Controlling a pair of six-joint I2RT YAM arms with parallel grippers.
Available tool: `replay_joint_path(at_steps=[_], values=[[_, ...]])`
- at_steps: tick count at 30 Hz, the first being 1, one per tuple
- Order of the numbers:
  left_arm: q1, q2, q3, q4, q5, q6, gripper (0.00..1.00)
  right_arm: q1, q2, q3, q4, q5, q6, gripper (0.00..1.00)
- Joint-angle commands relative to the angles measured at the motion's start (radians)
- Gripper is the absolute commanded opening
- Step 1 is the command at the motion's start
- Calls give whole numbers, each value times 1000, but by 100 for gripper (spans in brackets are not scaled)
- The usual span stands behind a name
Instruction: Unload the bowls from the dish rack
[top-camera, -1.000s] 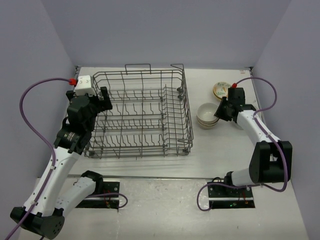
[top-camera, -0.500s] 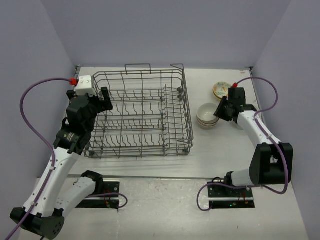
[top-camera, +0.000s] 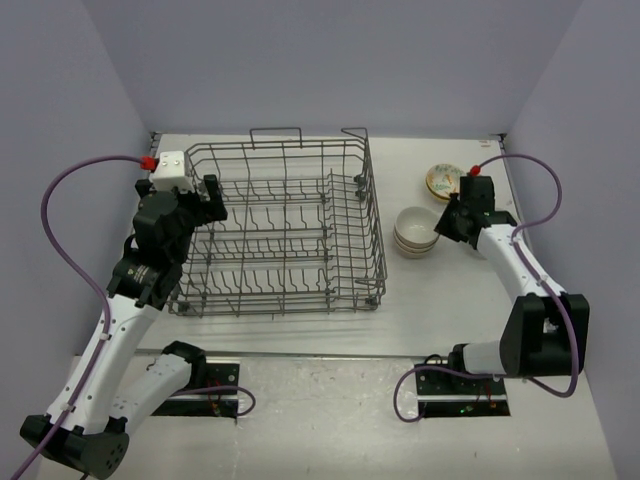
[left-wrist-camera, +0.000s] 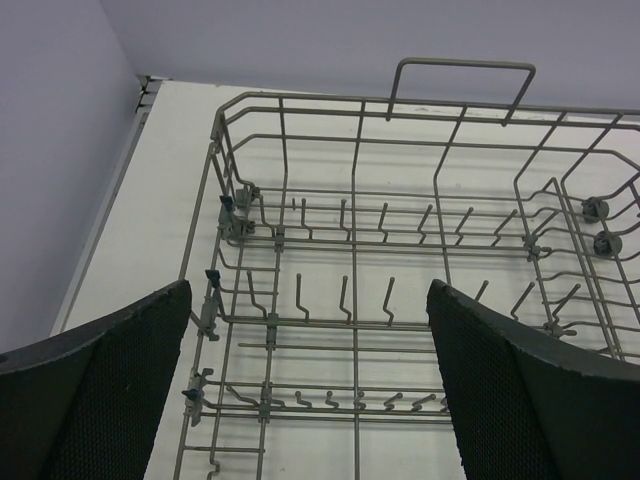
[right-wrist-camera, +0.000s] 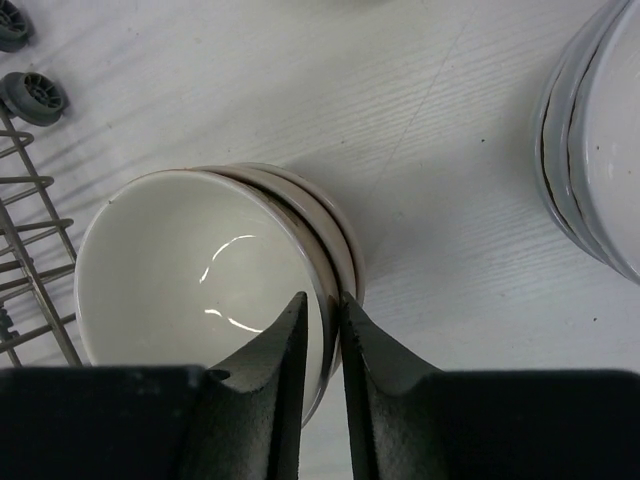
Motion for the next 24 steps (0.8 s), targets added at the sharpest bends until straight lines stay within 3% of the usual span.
replay_joint_path(at_steps=[1,8,11,13,20,22,23,24], values=[[4,-5,-6,50,15,14,100,3,-39,-9,3,16,7,20],[4,-8,-8,50,17,13,100,2,-40,-21,7,13,10,18],[4,0,-8,50,21,8,100,2,-46,-20,0,12,13,22],[5,15,5,41,15,-19,100,2,-75,-9,-19,21,19,55],[64,78,81,-17,3,-82,100,2,-221,104,-134,53,10,72],[81,78,81,-34,-38,-104,100,2,-278,173,-189,61,-20,82],[82,72,77,-42,-61,-119,100,2,-301,216,-205,67,-36,99],[82,66,74,-60,-92,-125,100,2,-324,238,-222,77,-48,99]])
